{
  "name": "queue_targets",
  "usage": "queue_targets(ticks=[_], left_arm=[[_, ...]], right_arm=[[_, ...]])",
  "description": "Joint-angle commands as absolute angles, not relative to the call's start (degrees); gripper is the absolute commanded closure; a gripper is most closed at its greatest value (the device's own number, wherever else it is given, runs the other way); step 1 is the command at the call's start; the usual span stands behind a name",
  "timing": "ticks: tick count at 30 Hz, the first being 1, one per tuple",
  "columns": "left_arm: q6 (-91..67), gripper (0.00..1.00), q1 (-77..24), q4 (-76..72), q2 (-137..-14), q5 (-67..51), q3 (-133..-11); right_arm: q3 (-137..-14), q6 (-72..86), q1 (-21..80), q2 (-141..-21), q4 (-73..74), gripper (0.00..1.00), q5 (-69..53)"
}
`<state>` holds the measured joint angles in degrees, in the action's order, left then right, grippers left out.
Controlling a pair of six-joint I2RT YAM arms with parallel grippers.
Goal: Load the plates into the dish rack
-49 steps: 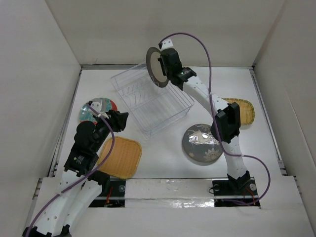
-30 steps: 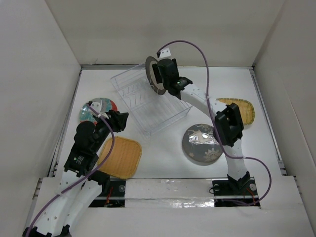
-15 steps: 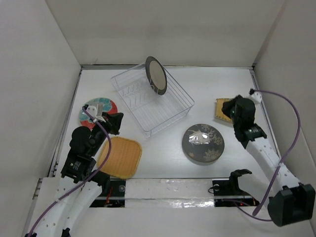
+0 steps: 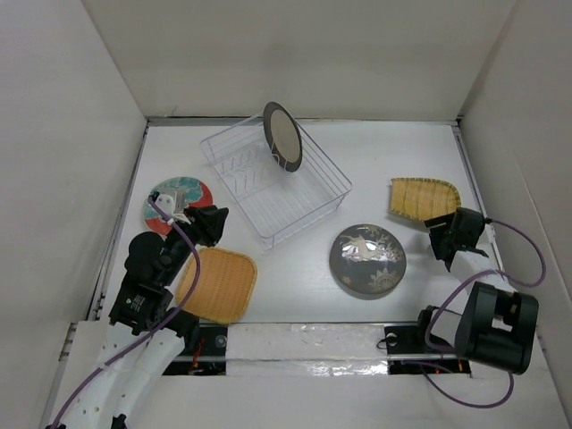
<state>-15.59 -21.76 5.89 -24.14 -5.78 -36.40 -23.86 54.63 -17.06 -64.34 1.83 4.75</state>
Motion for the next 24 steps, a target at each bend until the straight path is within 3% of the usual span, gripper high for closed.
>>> queue_targets(ticks=[1, 9, 12, 13, 14, 16, 21, 24], left_arm=[[-15.64, 0.68, -21.97, 4.13, -24.17, -6.41, -36.21], [-15.56, 0.67, -21.97, 4.13, -25.22, -6.06, -36.30], [-15.47, 0.67, -21.97, 4.04, -25.58, -5.98, -36.30], [-15.47, 0.67, -21.97, 4.04, -25.66, -5.98, -36.30], [-15.47, 0.67, -21.97, 4.04, -25.84, -5.89, -36.30], [-15.38, 0.67, -21.97, 4.04, -25.84, -5.71, -36.39], [-15.38, 0.67, -21.97, 4.04, -25.75, -5.71, -36.30], [-15.38, 0.67, -21.97, 4.04, -25.84, -5.80, -36.30]], right_arm=[[-24.78, 58.79, -18.63, -68.10, -10.27, 0.28, 0.70], [-26.01, 63.63, -18.63, -79.18, -19.50, 0.36, -1.39], [-27.07, 64.51, -18.63, -82.52, -21.88, 0.59, -1.67], [-27.51, 64.60, -19.15, -82.88, -22.49, 0.74, -1.50], [-27.94, 64.25, -19.16, -82.97, -22.85, 0.79, -0.97], [-29.26, 63.37, -19.68, -82.10, -21.63, 1.00, 1.57], [-39.35, 53.20, -16.01, -67.55, -15.22, 1.00, 9.81], [-54.14, 38.54, -6.09, -63.11, -9.68, 1.00, 17.37]])
